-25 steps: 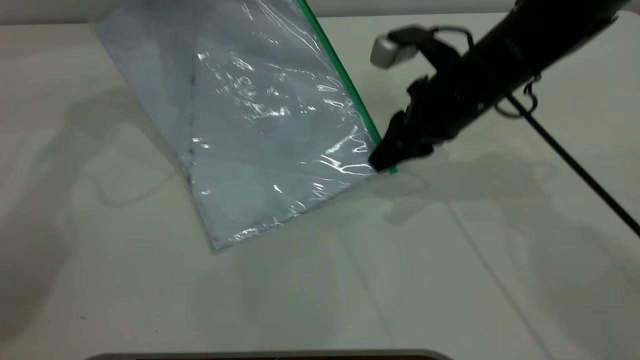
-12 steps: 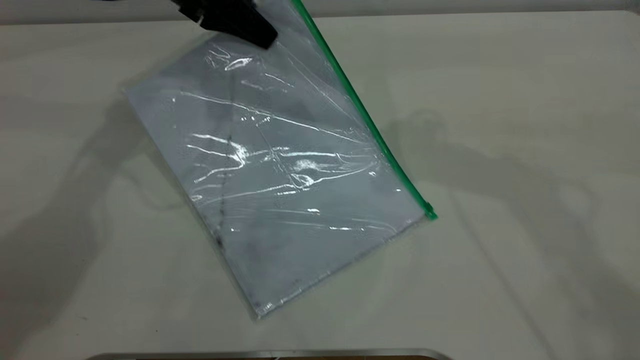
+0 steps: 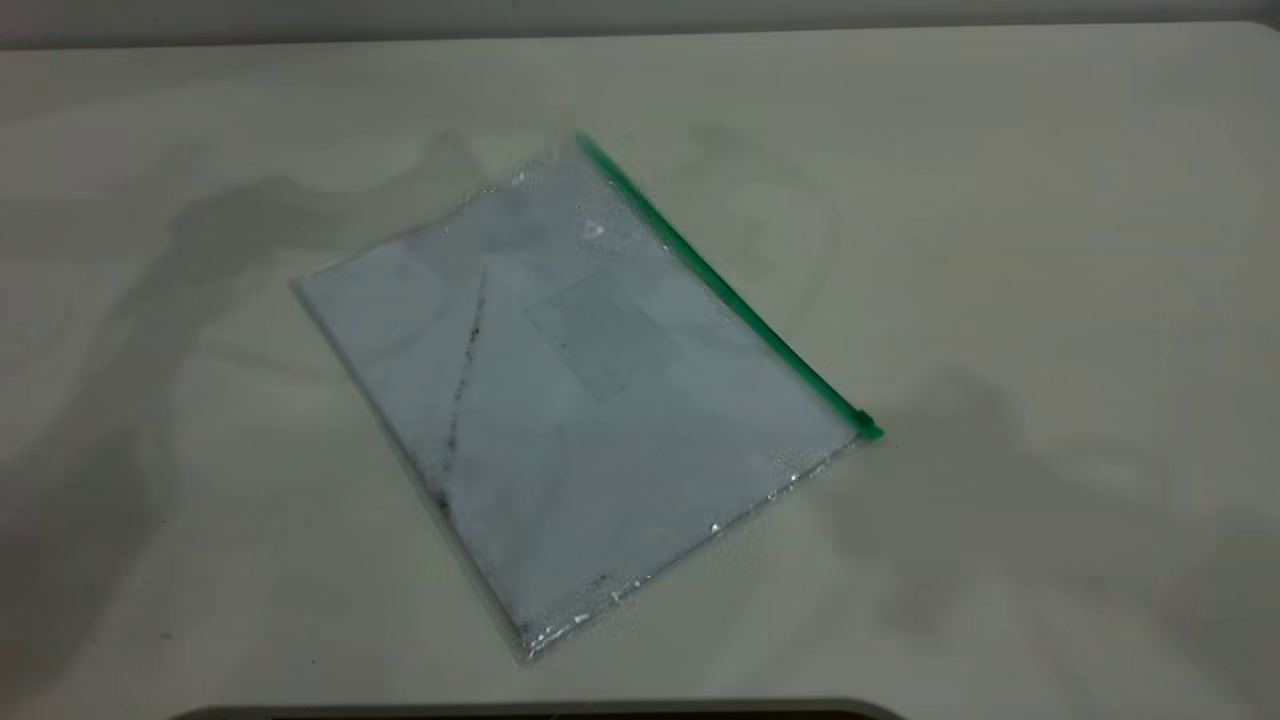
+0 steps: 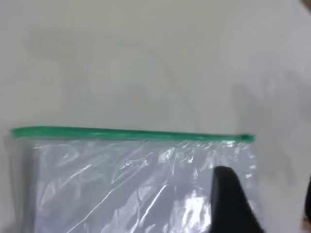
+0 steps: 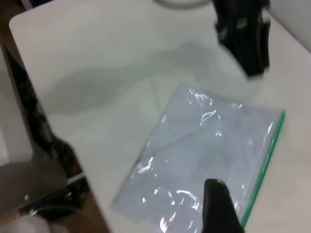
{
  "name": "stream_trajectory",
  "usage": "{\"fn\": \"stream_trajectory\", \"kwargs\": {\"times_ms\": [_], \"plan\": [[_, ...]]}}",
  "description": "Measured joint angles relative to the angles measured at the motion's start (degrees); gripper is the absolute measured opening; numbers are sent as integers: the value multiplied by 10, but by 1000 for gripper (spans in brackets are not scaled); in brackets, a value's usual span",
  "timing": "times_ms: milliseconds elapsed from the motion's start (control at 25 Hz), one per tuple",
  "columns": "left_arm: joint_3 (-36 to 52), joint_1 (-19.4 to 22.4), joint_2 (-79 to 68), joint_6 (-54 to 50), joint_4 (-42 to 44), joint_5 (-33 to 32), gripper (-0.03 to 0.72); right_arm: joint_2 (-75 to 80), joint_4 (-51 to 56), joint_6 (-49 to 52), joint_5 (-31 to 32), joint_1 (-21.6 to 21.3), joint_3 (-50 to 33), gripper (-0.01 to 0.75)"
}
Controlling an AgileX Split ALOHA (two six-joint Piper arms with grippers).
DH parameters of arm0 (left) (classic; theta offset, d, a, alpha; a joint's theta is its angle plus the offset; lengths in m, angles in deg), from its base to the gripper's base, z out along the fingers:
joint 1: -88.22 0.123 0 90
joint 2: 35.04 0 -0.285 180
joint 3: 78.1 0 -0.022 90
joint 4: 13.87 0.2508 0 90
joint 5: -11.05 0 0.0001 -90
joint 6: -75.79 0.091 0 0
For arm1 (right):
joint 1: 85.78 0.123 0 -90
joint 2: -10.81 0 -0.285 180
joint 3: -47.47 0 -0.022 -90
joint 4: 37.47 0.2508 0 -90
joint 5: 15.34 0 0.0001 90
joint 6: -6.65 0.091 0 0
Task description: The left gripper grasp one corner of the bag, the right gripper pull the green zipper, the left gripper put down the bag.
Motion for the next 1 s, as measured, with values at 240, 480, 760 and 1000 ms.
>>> {"fn": "stream_trajectory", "kwargs": {"times_ms": [240,480,760,1000], "plan": [[0,41,109,-72,0,-15,511,-105,-135,172,142,0,0,489],[0,72,252,-173,60,-15,515,-169,-261,401,144,0,-35,489],[2,73,394,-337,266,-15,515,-267,-363,534,144,0,-251,488],[90,73,522,-434,375,-15,515,-376,-391,550,144,0,-399,488]]}}
